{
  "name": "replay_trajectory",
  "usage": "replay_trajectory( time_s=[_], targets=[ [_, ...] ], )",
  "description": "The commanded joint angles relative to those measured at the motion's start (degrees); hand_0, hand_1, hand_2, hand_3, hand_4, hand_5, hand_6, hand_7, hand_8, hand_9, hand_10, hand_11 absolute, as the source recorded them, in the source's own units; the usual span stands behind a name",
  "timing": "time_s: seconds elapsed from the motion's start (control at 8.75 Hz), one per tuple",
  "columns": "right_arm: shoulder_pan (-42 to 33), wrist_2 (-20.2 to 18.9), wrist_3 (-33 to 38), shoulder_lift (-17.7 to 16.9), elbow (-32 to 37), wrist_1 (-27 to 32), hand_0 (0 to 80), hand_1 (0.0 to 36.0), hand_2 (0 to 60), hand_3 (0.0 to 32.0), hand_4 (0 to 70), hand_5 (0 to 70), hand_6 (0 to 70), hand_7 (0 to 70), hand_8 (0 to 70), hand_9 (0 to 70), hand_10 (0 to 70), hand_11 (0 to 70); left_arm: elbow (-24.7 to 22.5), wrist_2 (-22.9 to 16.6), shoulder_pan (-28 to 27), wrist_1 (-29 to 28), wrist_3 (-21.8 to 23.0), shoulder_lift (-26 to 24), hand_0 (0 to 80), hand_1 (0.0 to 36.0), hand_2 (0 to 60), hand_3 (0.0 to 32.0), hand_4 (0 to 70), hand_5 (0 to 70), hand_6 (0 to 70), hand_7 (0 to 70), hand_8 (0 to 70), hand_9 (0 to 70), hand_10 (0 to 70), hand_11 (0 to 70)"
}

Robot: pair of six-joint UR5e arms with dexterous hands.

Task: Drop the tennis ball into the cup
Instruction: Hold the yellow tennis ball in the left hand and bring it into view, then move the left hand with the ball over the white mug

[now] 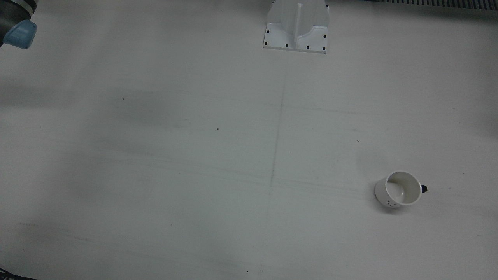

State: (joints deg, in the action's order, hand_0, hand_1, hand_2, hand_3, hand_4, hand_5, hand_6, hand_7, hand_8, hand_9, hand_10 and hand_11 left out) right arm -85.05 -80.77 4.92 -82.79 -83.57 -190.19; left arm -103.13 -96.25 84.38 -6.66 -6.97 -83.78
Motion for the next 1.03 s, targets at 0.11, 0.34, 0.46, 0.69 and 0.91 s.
replay_trajectory(
  time_s=[0.11,0.34,0.46,0.69,0.91],
  targets=[
    [0.1,0.0,0.0,0.0,0.0,0.0,0.0,0.0,0.0,0.0,0.0,0.0,0.0,0.0,0.0,0.0,0.0,0.0,-0.4,5.3,-17.6,9.9,-2.5,-14.2,51.3,9.2,8.5,0.0,25.2,23.5,70.0,70.0,45.6,59.1,47.7,68.0],
    [0.1,0.0,0.0,0.0,0.1,0.0,0.0,0.0,0.0,0.0,0.0,0.0,0.0,0.0,0.0,0.0,0.0,0.0,-0.5,7.5,-22.3,10.1,-4.0,-15.2,52.1,10.3,7.4,0.0,24.7,23.1,70.0,70.0,44.7,57.5,46.4,66.2],
    [0.1,0.0,0.0,0.0,0.1,0.0,0.0,0.0,0.0,0.0,0.0,0.0,0.0,0.0,0.0,0.0,0.0,0.0,-0.2,8.8,-26.4,9.8,-5.4,-15.4,52.1,9.4,10.0,0.0,24.3,26.2,70.0,70.0,44.8,57.2,46.5,66.3],
    [0.1,0.0,0.0,0.0,0.1,0.0,0.0,0.0,0.0,0.0,0.0,0.0,0.0,0.0,0.0,0.0,0.0,0.0,1.4,11.7,-31.4,8.3,-8.3,-16.0,51.2,8.6,9.5,0.0,24.0,25.1,70.0,70.0,44.7,57.1,46.7,66.6],
    [0.1,0.0,0.0,0.0,0.0,0.0,0.0,0.0,0.0,0.0,0.0,0.0,0.0,0.0,0.0,0.0,0.0,0.0,4.7,12.0,-32.5,7.2,-8.4,-17.2,50.9,8.6,8.0,0.0,24.1,23.6,70.0,70.0,44.7,57.7,47.2,67.3]
  ],
)
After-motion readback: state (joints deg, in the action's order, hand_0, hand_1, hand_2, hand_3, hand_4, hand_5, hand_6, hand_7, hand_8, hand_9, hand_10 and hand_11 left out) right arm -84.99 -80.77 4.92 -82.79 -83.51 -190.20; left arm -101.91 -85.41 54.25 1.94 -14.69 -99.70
